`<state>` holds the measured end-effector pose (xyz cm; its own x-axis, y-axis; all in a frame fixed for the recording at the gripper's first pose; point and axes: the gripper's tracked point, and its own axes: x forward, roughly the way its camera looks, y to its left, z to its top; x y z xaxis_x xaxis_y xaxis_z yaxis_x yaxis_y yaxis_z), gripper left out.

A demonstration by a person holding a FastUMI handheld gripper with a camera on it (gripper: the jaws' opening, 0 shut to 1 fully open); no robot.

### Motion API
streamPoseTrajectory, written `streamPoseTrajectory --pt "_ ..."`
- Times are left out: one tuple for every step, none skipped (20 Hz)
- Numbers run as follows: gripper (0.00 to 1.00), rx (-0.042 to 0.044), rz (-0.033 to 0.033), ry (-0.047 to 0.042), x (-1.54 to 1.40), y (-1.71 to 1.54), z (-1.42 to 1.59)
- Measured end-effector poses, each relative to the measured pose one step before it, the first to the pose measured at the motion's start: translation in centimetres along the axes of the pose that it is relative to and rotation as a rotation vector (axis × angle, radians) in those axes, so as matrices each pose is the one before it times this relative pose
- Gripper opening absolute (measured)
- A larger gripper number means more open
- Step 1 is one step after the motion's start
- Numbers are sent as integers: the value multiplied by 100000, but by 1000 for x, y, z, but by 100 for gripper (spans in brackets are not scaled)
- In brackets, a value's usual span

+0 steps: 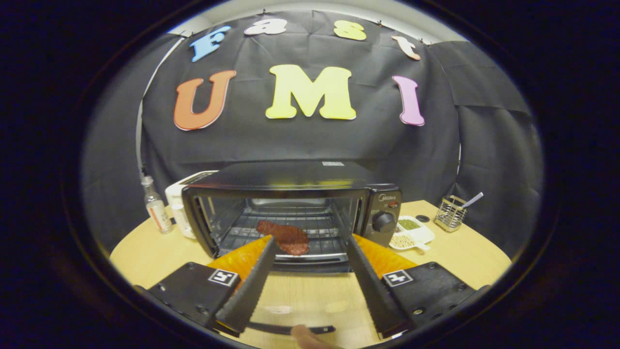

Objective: Open the toaster oven, put the food inside, and close the toaster oven door.

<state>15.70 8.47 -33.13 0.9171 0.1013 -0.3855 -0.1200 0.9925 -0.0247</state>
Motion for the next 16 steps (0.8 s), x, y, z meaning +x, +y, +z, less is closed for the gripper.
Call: streamPoseTrajectory --pt "100 -524 -724 -1062 -1502 -112 0" --pt "100 -1147 -332 2 -1378 -139 -235" --pt "100 -1633 305 506 -1122 110 -415" --pt "100 -1864 410 1932 -1083 283 -751" --pt "100 -1038 352 1290 -684 272 -807" --pt "100 -1021 1107 2299 -726 453 -1208" --pt "100 -1005 1097 3072 -407 455 -1303" --pt "100 -568 919 3810 -310 507 -1918" --pt "100 795 1023 2651 -236 370 -1449" --pt "100 1356 521 1932 1328 696 -2016" --pt "100 1382 271 1699 158 -3 -954" --pt "100 1437 -65 1373 197 -128 -745" --pt "100 1604 775 1390 230 89 -570" --pt "100 1375 8 1648 -760 -558 340" --pt "100 470 -149 2672 197 -93 -706" --pt "100 771 849 1708 386 79 -647"
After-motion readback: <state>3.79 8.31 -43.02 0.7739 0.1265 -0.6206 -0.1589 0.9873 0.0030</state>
